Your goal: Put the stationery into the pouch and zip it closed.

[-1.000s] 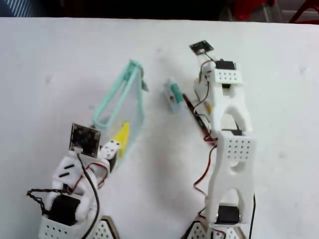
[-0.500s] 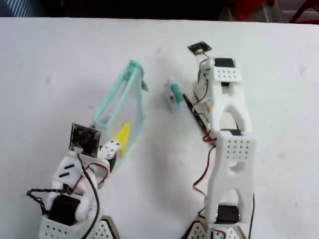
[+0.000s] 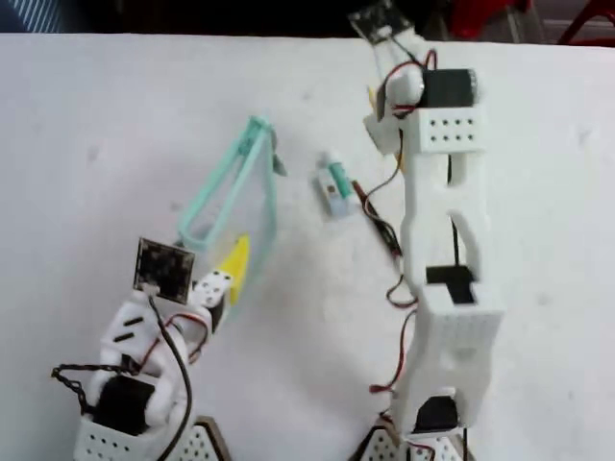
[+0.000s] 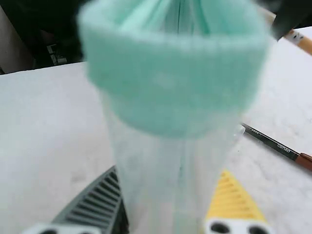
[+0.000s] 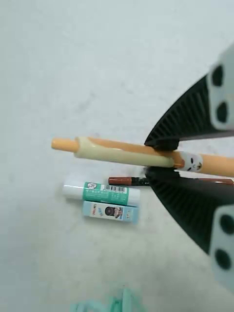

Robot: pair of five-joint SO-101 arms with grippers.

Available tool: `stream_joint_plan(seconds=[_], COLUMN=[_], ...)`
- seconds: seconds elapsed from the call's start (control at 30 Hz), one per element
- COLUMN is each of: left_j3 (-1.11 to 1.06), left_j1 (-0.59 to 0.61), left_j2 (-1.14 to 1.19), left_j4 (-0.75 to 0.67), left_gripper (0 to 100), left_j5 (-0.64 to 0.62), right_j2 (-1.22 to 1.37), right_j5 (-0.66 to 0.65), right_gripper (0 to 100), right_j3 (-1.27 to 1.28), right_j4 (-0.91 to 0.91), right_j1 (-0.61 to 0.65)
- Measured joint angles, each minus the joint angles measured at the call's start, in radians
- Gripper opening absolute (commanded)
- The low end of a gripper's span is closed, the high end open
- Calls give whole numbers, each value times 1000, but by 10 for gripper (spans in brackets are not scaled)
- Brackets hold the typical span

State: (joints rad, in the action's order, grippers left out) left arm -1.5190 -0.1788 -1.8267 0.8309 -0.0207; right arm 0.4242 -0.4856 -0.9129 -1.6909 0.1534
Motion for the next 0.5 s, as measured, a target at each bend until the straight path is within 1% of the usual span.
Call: stream_joint_plan(seconds=[0.33, 0.5], left_j3=[0, 0], left_j1=[0, 0], left_j2=[0, 0], left_j4=[0, 0], left_gripper=[188, 188], left_j5=[0, 0], right_j2=[-365, -523], right_j5=[2, 2], right_gripper=[17, 17], right_j3=[219, 272], right_j4=[-6, -6], right_j1=[104, 123])
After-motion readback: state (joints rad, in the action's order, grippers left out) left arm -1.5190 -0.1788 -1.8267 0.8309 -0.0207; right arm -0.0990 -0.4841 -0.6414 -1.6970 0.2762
